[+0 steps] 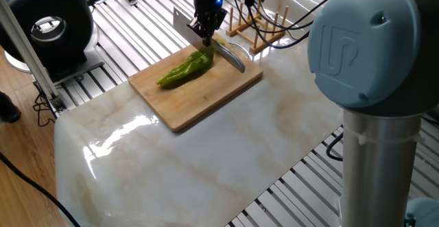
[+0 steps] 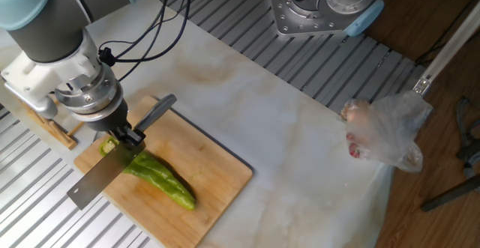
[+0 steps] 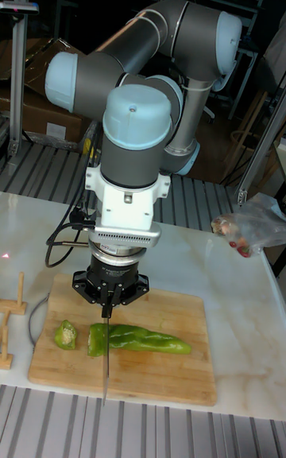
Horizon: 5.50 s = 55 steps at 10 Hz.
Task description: Chop the chili peppers
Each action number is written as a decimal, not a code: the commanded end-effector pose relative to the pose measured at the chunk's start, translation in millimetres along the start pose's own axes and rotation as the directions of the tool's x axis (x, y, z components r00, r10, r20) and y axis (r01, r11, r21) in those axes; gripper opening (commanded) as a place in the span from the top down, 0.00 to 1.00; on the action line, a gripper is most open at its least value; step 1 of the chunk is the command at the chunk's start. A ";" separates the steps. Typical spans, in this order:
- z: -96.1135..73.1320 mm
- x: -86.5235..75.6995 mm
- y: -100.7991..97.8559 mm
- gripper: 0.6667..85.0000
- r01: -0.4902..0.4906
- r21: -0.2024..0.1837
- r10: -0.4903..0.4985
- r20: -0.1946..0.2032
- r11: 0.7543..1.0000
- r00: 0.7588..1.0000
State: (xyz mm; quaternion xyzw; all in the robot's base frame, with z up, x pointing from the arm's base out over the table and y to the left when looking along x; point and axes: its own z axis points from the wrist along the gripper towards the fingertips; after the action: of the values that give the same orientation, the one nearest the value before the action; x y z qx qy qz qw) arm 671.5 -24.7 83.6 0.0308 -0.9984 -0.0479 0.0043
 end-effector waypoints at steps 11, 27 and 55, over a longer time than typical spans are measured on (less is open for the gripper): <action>3.2 3.2 -4.9 0.99 -0.030 -0.013 0.030 0.008 0.999 1.000; 12.8 0.7 3.2 0.99 -0.106 0.086 0.107 -0.012 0.991 0.994; 22.7 -7.4 -0.6 0.99 -0.090 0.048 0.092 -0.035 0.995 0.995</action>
State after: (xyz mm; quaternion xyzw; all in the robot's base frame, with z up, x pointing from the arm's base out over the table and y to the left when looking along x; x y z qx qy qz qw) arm 676.9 -24.2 58.2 -0.0130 -0.9996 -0.0149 0.0200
